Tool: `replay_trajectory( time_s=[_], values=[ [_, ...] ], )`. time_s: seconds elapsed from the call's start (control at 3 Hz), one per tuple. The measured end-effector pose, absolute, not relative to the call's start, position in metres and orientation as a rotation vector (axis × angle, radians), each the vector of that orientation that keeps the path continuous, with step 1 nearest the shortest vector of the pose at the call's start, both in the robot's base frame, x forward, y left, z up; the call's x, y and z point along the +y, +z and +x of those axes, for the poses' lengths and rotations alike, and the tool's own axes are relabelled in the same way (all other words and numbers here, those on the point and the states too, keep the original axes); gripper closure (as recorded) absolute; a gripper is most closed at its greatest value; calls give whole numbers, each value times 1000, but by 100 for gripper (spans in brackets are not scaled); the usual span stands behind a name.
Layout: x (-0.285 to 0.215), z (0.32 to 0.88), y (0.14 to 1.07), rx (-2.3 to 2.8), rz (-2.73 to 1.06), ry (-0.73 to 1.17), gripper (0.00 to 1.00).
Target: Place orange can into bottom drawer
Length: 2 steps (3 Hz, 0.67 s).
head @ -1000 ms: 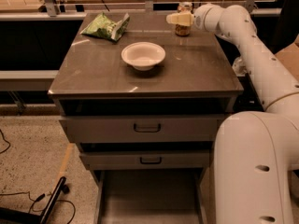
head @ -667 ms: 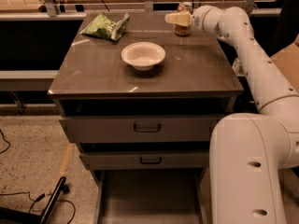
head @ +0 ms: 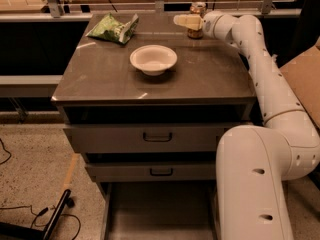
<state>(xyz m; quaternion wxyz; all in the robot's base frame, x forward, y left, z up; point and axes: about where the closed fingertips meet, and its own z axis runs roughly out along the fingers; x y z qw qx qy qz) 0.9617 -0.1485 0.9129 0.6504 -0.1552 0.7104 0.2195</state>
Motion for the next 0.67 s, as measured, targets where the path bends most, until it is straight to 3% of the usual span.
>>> replay_trajectory(
  time_s=[0.33, 0.67],
  values=[
    [-148, 967, 907, 1601, -351, 507, 0],
    [-152, 972, 902, 1591, -391, 453, 15]
  ],
)
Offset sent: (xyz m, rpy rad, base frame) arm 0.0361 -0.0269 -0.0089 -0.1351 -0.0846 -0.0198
